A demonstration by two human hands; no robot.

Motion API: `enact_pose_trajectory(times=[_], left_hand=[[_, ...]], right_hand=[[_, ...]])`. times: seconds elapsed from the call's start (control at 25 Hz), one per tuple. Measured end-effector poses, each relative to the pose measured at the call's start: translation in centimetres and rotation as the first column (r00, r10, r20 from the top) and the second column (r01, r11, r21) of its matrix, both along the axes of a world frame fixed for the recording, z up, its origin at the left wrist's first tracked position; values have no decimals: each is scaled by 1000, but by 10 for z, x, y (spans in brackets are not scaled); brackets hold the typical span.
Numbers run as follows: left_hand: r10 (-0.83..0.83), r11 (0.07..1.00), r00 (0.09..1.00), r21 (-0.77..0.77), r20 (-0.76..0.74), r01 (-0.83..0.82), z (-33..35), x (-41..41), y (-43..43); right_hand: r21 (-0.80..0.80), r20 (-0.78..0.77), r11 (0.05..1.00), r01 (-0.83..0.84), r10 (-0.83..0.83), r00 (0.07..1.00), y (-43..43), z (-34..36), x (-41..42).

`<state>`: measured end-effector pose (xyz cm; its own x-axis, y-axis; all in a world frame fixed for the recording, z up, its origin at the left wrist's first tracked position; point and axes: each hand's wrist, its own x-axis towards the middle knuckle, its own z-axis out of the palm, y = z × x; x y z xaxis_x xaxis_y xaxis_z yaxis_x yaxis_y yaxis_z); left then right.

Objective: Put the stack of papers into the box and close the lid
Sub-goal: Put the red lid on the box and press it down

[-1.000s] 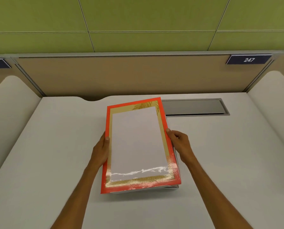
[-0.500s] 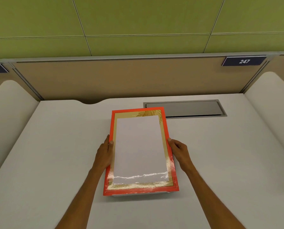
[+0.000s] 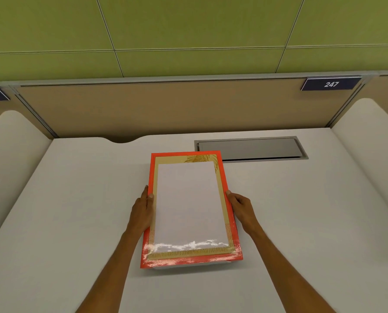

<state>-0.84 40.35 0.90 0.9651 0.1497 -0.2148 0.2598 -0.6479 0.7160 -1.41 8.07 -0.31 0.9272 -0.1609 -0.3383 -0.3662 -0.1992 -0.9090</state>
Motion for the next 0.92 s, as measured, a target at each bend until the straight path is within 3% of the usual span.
enact_pose_trajectory(times=[0.12, 0.24, 0.32, 0.44, 0.6, 0.92], left_hand=[[-22, 999, 999, 48, -33, 24, 0, 1, 0], [-11, 932, 998, 362, -60, 32, 5, -2, -3], [-41, 861, 997, 509, 58, 6, 10, -5, -11], [-220, 833, 963, 543, 156, 102, 11, -4, -25], [-336, 797, 937, 560, 97, 227, 0, 1, -37], [-326, 817, 943, 522, 67, 245, -16, 2, -43]], right_hand=[[-38, -11, 999, -27, 27, 1000, 3, 2, -2], [-370, -11, 926, -77, 79, 997, 11, 5, 2], [-583, 107, 809, -75, 169, 980, 22, 11, 4], [-739, 202, 668, -88, 344, 917, 41, 14, 8], [-838, 117, 526, -142, 428, 896, 59, 10, 14], [-847, -27, 464, -258, 449, 893, 62, -6, 12]])
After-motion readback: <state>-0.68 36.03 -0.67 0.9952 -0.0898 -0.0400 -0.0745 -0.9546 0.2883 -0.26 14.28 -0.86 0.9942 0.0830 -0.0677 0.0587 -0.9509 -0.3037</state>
